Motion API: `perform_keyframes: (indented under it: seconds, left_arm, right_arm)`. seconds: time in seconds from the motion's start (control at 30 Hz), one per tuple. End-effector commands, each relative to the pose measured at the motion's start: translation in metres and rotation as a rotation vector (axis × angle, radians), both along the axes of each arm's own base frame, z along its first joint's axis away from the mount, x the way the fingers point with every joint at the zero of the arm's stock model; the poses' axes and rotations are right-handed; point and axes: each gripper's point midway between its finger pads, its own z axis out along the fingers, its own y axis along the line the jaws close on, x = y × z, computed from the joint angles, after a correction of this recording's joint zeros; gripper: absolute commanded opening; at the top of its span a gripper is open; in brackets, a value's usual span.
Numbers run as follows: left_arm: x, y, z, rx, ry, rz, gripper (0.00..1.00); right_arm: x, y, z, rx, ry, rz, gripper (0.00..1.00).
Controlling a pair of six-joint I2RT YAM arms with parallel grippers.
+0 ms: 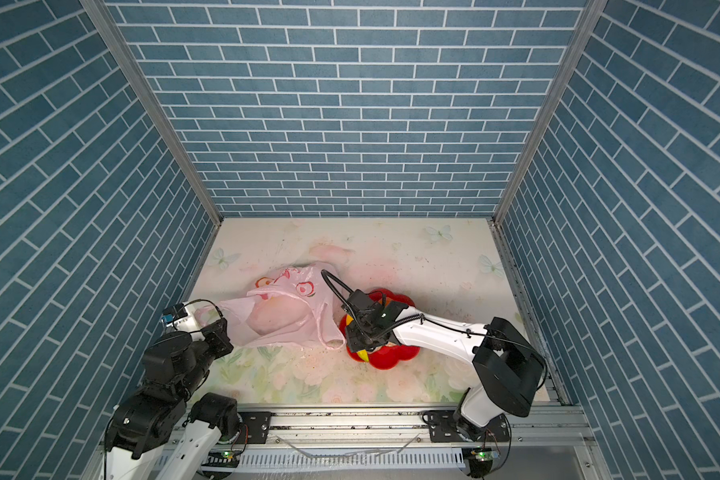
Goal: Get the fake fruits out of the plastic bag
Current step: 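Open the right gripper to release the yellow banana on the plate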
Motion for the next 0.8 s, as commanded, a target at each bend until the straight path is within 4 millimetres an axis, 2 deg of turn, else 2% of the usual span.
perform_keyframes:
  seconds: [0.0,0.53,0.77]
  left_arm:
    - [-0.002,0.000,-0.001,0.005,-0.008,-0.008,0.09]
    - [-0.001,-0.001,-0.001,0.003,-0.009,-0.009,0.09]
    - [0.000,-0.001,-0.002,0.003,-0.008,-0.011,0.09]
  right_arm:
    - [0.002,-0.007,0.008,-0.028,-0.017,-0.029,0.45]
    - [0.005,-0.008,0.020,-0.030,-0.042,-0.027,0.48]
    - [0.008,0.001,0.027,-0.009,-0.056,-0.011,0.49]
